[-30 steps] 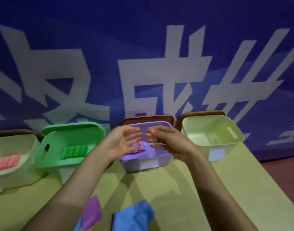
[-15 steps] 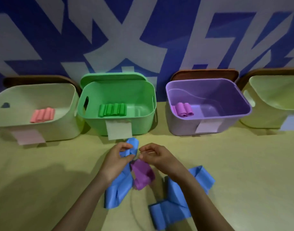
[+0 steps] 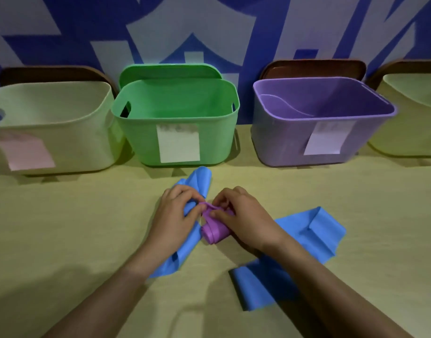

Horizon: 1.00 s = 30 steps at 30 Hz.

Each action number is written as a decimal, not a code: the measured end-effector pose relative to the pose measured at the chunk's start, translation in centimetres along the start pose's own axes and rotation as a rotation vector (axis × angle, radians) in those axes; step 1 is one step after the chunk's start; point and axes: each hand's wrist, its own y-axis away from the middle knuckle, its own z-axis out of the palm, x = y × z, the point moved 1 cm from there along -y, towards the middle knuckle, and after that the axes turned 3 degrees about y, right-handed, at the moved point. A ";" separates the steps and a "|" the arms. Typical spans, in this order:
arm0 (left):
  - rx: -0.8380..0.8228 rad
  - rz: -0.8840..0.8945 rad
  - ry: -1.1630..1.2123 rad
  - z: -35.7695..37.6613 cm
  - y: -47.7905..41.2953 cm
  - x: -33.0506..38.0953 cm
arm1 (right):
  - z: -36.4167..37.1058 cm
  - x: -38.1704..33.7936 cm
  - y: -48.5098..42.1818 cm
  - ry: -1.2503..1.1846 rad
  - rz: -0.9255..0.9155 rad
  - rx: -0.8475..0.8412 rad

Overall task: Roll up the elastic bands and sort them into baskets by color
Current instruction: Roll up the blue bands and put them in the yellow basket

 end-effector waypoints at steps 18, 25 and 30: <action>0.102 -0.007 0.343 -4.1 8.1 7.1 | 1.5 -5.1 8.5 0.107 -0.088 0.337; 0.222 -0.084 0.651 -6.6 6.5 11.3 | -0.7 -8.5 9.4 -0.158 -0.046 0.432; 0.034 -0.246 -0.046 -4.8 6.4 7.5 | 0.3 -6.8 7.1 0.134 -0.036 0.360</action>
